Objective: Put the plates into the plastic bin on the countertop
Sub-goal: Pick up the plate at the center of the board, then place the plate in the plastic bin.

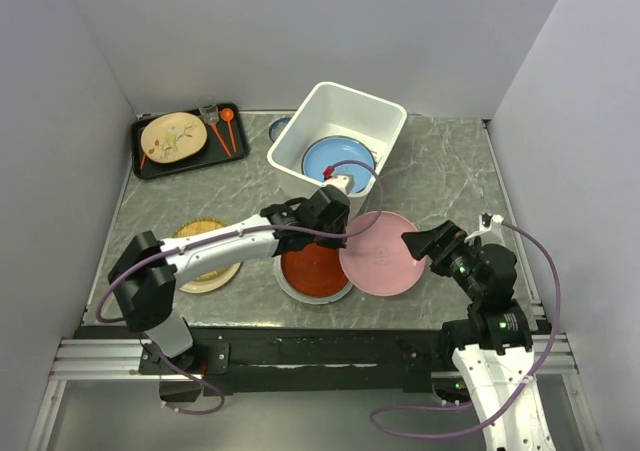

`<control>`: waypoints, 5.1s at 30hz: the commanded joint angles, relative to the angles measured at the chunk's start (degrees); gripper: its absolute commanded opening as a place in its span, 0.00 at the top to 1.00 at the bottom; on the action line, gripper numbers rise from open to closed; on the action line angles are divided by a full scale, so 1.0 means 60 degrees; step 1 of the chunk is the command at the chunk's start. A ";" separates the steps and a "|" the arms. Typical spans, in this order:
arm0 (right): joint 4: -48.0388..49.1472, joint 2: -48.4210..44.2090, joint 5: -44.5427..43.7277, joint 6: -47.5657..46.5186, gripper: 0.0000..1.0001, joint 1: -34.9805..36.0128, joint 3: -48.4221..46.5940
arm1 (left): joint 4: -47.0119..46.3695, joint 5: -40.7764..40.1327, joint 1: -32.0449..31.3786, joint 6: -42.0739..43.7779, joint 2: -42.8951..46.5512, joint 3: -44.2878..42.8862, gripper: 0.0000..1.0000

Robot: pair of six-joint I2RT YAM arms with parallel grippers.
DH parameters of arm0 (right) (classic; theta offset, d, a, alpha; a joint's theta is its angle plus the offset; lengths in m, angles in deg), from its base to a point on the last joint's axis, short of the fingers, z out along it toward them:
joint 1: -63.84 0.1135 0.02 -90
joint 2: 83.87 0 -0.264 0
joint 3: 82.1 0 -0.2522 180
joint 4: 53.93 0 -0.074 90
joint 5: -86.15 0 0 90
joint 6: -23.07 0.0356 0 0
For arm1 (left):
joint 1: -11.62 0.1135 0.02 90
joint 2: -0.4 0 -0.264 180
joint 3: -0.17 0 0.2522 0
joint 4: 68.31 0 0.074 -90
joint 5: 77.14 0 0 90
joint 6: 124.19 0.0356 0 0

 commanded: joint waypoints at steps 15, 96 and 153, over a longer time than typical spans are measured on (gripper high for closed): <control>0.2438 0.1404 0.0998 0.0464 0.00 -0.0008 0.0543 | 0.0263 -0.1054 0.0486 -0.0560 0.3171 0.2014 0.99; 0.4591 0.1448 0.2081 0.0523 0.00 -0.0009 0.3474 | 0.0073 0.1201 0.4162 0.1447 -0.0944 -0.4064 0.99; 0.5060 0.2283 0.2170 0.0552 0.00 -0.0009 0.3782 | 0.1581 0.0426 0.4690 0.2194 -0.4182 -0.7507 0.99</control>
